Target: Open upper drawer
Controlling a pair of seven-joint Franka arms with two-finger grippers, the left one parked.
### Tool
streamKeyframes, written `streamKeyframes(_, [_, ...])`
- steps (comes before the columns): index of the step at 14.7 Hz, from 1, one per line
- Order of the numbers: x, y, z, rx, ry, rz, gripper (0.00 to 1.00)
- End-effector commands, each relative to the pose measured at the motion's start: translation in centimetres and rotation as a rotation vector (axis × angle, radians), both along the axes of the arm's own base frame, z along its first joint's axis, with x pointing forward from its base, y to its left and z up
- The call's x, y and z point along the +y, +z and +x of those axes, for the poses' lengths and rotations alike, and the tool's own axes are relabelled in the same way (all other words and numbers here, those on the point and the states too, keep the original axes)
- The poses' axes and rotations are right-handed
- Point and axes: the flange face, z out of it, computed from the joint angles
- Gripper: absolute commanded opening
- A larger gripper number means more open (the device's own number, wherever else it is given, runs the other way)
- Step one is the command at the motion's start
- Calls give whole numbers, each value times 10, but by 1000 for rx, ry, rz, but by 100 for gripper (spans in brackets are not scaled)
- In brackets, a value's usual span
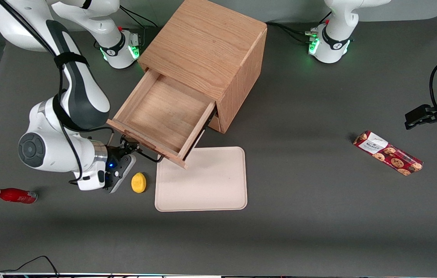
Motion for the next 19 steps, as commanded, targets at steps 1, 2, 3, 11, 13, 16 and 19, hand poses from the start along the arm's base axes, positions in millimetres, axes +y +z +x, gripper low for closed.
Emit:
streamKeyframes(1, [-17, 8, 23, -36, 54, -7, 100])
streamKeyframes(2, [-14, 12, 22, -22, 62, -10, 100])
streamKeyframes(3, [-14, 19, 23, -22, 64, -11, 100])
streamKeyframes(11, [-17, 158, -33, 20, -306, -136, 100])
streamKeyframes(13, [-17, 188, -65, 36, -506, -178, 100])
streamKeyframes(16, [-34, 207, -128, 44, -593, -225, 100])
streamKeyframes(19, [-73, 207, -186, 52, -659, -276, 100])
